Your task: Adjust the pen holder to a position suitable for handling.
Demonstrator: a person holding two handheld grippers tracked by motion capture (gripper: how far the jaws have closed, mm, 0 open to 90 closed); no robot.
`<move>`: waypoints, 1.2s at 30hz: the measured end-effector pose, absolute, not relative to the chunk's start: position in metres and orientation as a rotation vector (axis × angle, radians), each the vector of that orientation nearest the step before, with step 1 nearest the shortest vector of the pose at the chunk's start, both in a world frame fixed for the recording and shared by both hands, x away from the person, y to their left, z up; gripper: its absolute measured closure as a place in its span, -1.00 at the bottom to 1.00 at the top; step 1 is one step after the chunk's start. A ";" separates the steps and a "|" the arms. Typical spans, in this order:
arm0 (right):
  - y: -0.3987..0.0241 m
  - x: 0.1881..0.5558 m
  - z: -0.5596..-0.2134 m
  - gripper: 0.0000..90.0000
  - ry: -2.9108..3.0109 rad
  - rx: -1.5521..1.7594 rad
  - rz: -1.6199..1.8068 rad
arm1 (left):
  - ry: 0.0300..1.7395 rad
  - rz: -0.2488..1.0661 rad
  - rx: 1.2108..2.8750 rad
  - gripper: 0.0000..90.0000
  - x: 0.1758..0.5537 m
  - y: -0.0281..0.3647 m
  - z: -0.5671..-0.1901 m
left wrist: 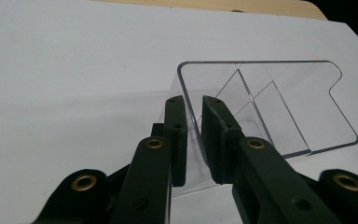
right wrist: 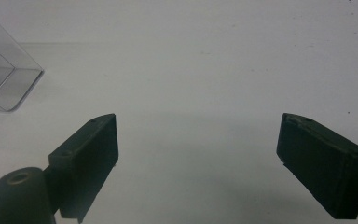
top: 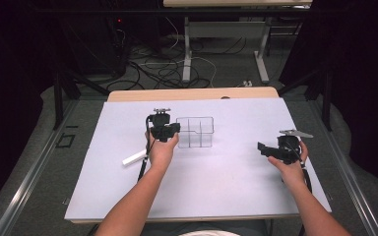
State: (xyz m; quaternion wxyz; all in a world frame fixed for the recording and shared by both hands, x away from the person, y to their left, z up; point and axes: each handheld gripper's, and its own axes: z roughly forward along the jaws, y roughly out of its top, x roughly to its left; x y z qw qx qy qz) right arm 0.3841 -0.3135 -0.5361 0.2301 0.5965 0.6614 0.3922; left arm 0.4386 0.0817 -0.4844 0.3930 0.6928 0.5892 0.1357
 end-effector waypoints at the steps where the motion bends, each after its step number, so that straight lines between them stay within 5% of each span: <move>1: -0.313 0.384 -0.536 -0.73 1.817 1.642 1.079 | 1.490 0.347 1.755 0.75 0.439 0.082 -0.485; 36: -0.314 0.381 -0.534 -0.73 1.796 1.651 1.089 | 1.387 0.488 1.737 -0.14 0.427 0.162 -0.447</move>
